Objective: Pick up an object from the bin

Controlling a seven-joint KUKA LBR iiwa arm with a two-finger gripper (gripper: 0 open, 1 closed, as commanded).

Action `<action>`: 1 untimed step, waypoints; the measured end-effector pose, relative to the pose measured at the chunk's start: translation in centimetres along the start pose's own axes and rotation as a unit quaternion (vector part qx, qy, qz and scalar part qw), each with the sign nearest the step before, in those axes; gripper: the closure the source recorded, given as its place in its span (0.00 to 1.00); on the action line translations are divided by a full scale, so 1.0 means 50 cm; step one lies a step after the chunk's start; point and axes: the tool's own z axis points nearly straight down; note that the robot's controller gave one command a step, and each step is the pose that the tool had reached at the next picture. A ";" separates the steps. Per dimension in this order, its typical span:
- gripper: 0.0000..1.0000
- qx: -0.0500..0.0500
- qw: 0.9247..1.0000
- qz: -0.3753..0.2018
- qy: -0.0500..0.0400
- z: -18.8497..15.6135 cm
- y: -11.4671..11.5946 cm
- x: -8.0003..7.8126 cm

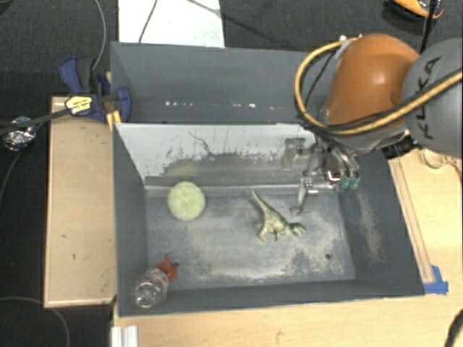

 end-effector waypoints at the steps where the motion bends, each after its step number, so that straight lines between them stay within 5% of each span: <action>1: 0.00 0.000 1.000 0.000 -0.004 -0.010 0.000 -0.003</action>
Offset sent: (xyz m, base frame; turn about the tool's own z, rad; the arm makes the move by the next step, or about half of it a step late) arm -0.0518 -0.0278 -0.1483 0.1506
